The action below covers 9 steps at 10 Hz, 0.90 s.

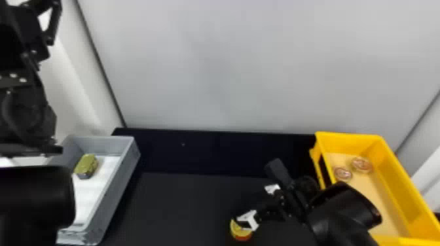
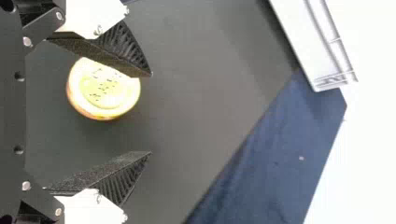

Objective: Pick up the round yellow can and place it in the yellow rectangular box

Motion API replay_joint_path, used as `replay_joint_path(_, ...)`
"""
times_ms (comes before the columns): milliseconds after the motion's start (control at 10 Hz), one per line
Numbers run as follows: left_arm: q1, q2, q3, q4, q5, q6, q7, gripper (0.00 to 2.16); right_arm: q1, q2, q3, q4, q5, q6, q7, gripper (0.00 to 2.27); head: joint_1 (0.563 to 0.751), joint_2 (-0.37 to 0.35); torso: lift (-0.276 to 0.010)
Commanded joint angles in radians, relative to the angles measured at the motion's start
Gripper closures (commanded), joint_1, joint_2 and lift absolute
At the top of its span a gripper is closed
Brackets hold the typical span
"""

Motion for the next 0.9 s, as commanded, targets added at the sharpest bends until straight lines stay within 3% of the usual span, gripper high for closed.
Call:
replay_joint_path(0, 0.001, 0.000, 0.002, 0.000, 0.000, 0.000, 0.000, 0.13, -0.001, -0.004, 0.014, -0.047, -0.021, 0.000, 0.000, 0.24, 0.663, 0.054, -0.010)
replay_joint_path(200, 0.003, 0.000, 0.006, 0.000, 0.002, 0.000, 0.000, 0.13, 0.005, -0.008, 0.036, -0.048, -0.023, 0.009, 0.000, 0.23, 0.663, 0.054, -0.010)
replay_joint_path(400, 0.001, 0.000, 0.006, 0.000, 0.002, 0.000, 0.000, 0.13, 0.008, -0.008, 0.053, -0.048, -0.023, 0.009, -0.001, 0.06, 0.663, 0.054, -0.010)
replay_joint_path(800, 0.003, -0.002, 0.007, 0.000, 0.002, 0.000, 0.000, 0.13, 0.025, -0.011, 0.071, -0.021, -0.017, 0.018, 0.000, 0.06, 0.663, 0.054, -0.010)
